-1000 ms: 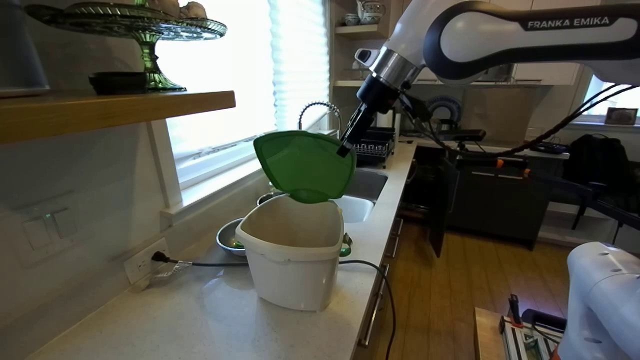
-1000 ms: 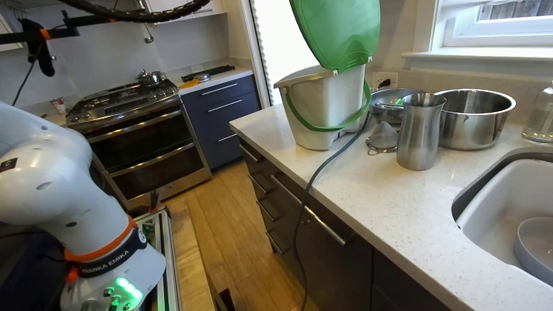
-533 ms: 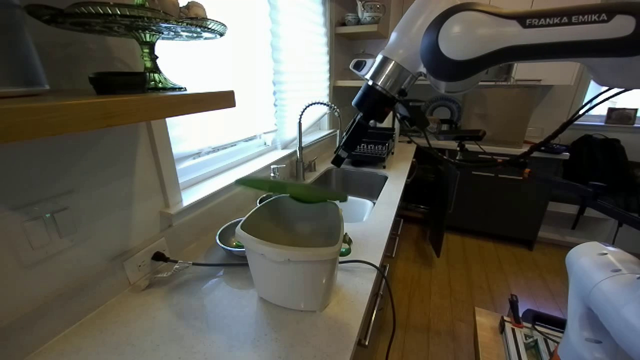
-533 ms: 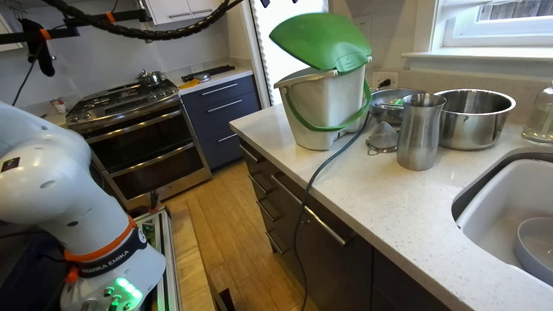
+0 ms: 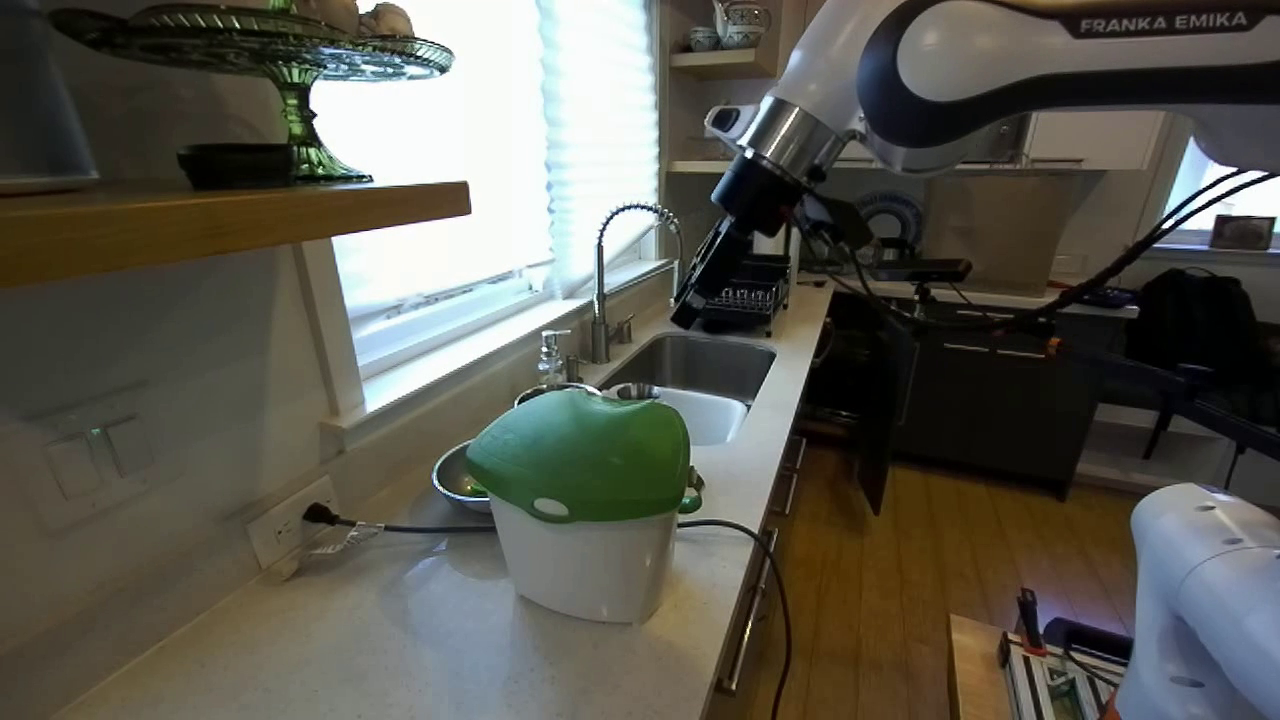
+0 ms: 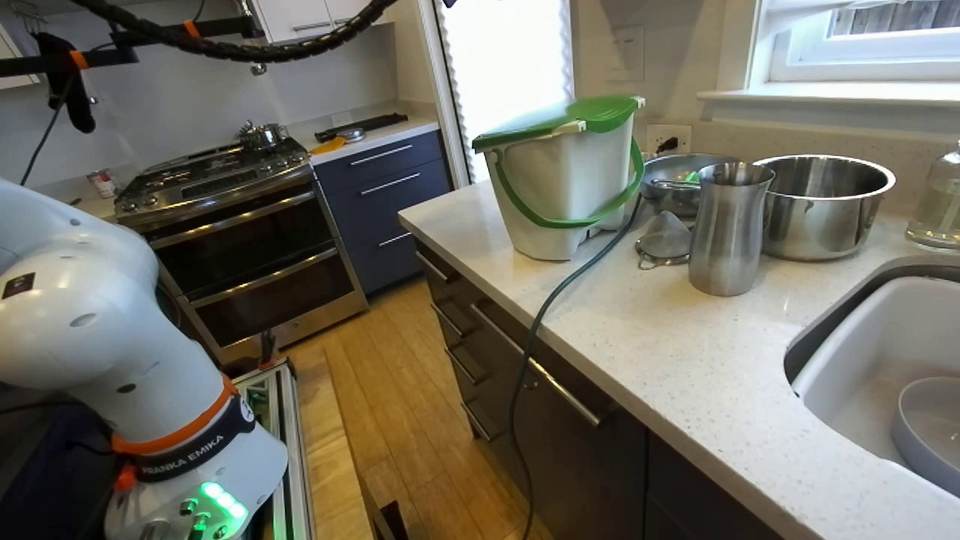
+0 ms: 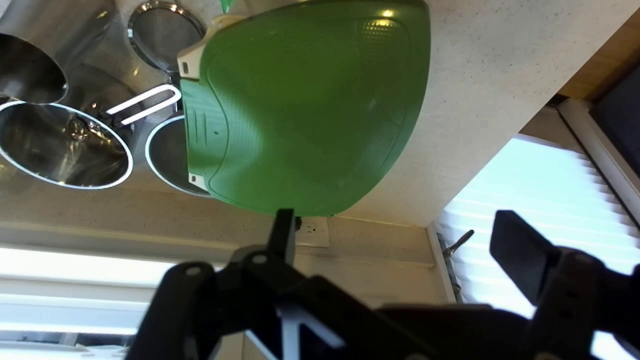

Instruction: Close the bin

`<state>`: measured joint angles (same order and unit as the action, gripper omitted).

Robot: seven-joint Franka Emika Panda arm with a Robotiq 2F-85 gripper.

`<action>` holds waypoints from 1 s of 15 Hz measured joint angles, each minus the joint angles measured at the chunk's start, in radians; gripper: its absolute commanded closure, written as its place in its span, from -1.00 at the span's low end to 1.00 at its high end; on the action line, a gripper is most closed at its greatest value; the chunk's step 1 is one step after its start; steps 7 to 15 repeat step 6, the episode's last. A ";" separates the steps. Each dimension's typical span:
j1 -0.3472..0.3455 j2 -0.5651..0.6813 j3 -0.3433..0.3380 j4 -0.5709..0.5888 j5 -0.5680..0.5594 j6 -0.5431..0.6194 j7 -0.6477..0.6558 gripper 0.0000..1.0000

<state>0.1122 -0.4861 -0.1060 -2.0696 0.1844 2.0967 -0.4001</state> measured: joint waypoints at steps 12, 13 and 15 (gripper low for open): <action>-0.007 -0.038 0.002 0.037 -0.043 -0.060 0.000 -1.00; -0.007 -0.038 0.002 0.037 -0.043 -0.060 0.000 -1.00; -0.007 -0.038 0.002 0.037 -0.043 -0.060 0.000 -1.00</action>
